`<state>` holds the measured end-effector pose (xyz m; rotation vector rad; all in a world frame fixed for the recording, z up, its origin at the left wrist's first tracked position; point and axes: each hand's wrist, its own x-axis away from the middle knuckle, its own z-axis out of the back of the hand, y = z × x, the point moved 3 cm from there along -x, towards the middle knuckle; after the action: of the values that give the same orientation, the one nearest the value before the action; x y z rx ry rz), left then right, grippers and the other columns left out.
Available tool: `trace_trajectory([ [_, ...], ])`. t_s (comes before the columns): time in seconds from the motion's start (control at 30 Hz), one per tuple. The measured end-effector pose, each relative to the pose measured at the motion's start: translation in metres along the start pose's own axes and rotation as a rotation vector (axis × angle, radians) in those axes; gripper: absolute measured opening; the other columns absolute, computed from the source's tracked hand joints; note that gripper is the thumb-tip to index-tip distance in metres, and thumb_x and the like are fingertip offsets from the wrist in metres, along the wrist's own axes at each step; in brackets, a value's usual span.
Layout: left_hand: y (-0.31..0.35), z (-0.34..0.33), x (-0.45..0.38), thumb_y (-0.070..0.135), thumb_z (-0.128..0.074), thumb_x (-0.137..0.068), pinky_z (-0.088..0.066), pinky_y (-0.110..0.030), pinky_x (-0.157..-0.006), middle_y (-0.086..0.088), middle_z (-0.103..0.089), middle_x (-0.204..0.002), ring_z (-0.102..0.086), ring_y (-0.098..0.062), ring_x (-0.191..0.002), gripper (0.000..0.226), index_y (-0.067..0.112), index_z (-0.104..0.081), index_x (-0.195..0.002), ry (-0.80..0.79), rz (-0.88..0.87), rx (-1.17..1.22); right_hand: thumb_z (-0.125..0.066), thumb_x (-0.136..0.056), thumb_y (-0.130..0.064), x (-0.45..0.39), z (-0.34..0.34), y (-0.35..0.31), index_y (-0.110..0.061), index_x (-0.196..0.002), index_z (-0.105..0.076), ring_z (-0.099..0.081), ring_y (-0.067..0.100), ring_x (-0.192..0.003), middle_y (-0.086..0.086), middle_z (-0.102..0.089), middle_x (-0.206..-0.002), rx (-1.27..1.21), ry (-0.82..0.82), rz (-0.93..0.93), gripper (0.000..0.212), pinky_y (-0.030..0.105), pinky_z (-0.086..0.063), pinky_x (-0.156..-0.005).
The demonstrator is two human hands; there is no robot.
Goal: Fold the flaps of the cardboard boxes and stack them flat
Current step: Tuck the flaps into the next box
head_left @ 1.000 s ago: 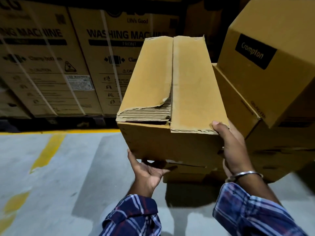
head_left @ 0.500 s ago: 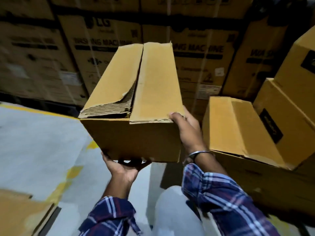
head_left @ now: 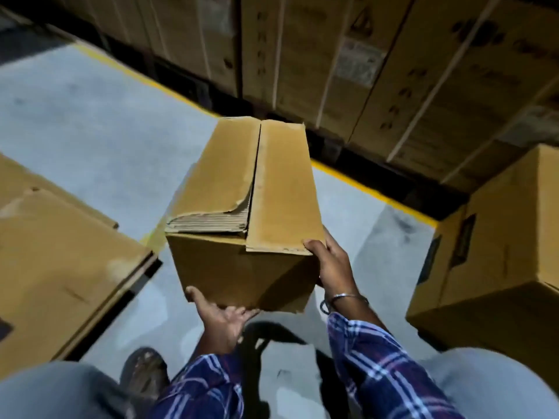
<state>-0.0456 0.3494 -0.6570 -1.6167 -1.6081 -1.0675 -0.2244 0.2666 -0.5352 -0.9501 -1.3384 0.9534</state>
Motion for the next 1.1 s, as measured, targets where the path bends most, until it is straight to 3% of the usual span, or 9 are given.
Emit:
trace_trajectory([
  [0.13, -0.024, 0.04, -0.04, 0.086, -0.047, -0.083, -0.02, -0.075, -0.115, -0.02, -0.013, -0.169, -0.016, -0.048, -0.153, 0.108, 0.028, -0.006, -0.165, 0.057, -0.013, 0.042, -0.076, -0.072, -0.034, -0.028, 0.007, 0.051, -0.04, -0.135, -0.063, -0.065, 0.016, -0.118, -0.012, -0.072, -0.123, 0.048, 0.001, -0.137, 0.064, 0.043, -0.046, -0.106],
  [0.27, -0.04, 0.063, -0.086, 0.09, -0.048, -0.078, -0.022, -0.076, -0.114, -0.017, -0.02, -0.169, -0.02, -0.046, -0.153, 0.109, 0.029, -0.017, -0.163, 0.023, -0.012, 0.05, -0.07, -0.09, -0.011, -0.04, 0.031, 0.083, -0.035, -0.141, -0.059, -0.066, 0.021, -0.118, -0.01, -0.071, -0.125, 0.065, 0.031, -0.203, 0.058, 0.035, -0.051, -0.094],
  [0.43, -0.055, 0.1, -0.127, 0.069, -0.045, -0.098, -0.033, -0.059, -0.117, -0.015, -0.034, -0.164, -0.034, -0.037, -0.149, 0.078, 0.018, -0.035, -0.157, 0.165, 0.035, -0.128, -0.059, -0.091, 0.011, -0.048, 0.042, 0.129, -0.024, -0.15, -0.05, -0.06, 0.022, -0.127, -0.005, -0.061, -0.141, 0.123, 0.077, -0.199, 0.069, 0.04, -0.05, -0.106],
  [0.53, -0.058, 0.12, -0.136, 0.056, -0.045, -0.102, -0.05, -0.045, -0.1, -0.013, -0.052, -0.15, -0.055, -0.03, -0.131, 0.058, 0.016, -0.053, -0.144, 0.209, 0.079, -0.381, -0.052, -0.091, 0.015, -0.041, 0.04, 0.154, -0.018, -0.155, -0.041, -0.055, 0.015, -0.125, 0.0, -0.052, -0.149, 0.21, 0.158, -0.253, 0.073, 0.027, -0.05, -0.092],
  [0.6, -0.051, 0.121, -0.135, 0.042, -0.044, -0.104, -0.049, -0.037, -0.084, -0.011, -0.062, -0.137, -0.062, -0.027, -0.113, 0.048, 0.013, -0.058, -0.139, 0.209, 0.092, -0.48, -0.055, -0.094, 0.006, -0.034, 0.036, 0.169, -0.02, -0.156, -0.04, -0.054, 0.015, -0.123, 0.001, -0.051, -0.15, 0.271, 0.185, -0.291, 0.069, 0.027, -0.046, -0.096],
  [0.73, -0.002, 0.112, -0.125, 0.029, -0.061, -0.086, -0.053, -0.042, -0.08, -0.02, -0.069, -0.118, -0.065, -0.041, -0.114, 0.045, 0.0, -0.066, -0.121, 0.408, -0.218, -0.809, -0.055, -0.092, 0.002, -0.029, 0.027, 0.168, -0.019, -0.154, -0.042, -0.047, 0.023, -0.137, 0.004, -0.048, -0.152, 0.542, 0.24, -0.108, 0.067, 0.027, -0.034, -0.111],
  [0.87, 0.051, 0.078, -0.063, 0.014, -0.048, -0.095, -0.051, -0.04, -0.098, -0.019, -0.066, -0.126, -0.062, -0.04, -0.118, 0.03, 0.016, -0.068, -0.117, 0.734, -0.745, -0.81, -0.071, -0.089, -0.018, -0.022, 0.011, 0.139, -0.019, -0.149, -0.049, -0.038, 0.026, -0.138, 0.006, -0.043, -0.149, 0.734, 0.172, 0.152, 0.064, 0.042, -0.034, -0.116],
  [1.0, 0.07, 0.023, -0.024, 0.015, -0.063, -0.094, -0.05, -0.044, -0.099, -0.014, -0.056, -0.129, -0.056, -0.034, -0.119, 0.031, 0.014, -0.06, -0.125, 0.515, -1.105, -1.029, -0.081, -0.075, -0.056, -0.012, -0.014, 0.134, -0.037, -0.154, -0.035, -0.01, 0.025, -0.153, 0.002, -0.018, -0.164, 1.06, -0.14, 0.206, 0.093, 0.048, -0.019, -0.119],
  [1.1, 0.058, -0.008, 0.0, 0.025, -0.071, -0.09, -0.049, -0.041, -0.1, -0.007, -0.05, -0.134, -0.049, -0.025, -0.123, 0.037, 0.026, -0.061, -0.126, 0.206, -1.264, -1.545, -0.084, -0.073, -0.052, 0.003, -0.027, 0.149, -0.045, -0.152, -0.034, 0.004, 0.03, -0.155, 0.002, -0.008, -0.168, 1.296, -0.302, 0.25, 0.094, 0.053, -0.011, -0.123],
])
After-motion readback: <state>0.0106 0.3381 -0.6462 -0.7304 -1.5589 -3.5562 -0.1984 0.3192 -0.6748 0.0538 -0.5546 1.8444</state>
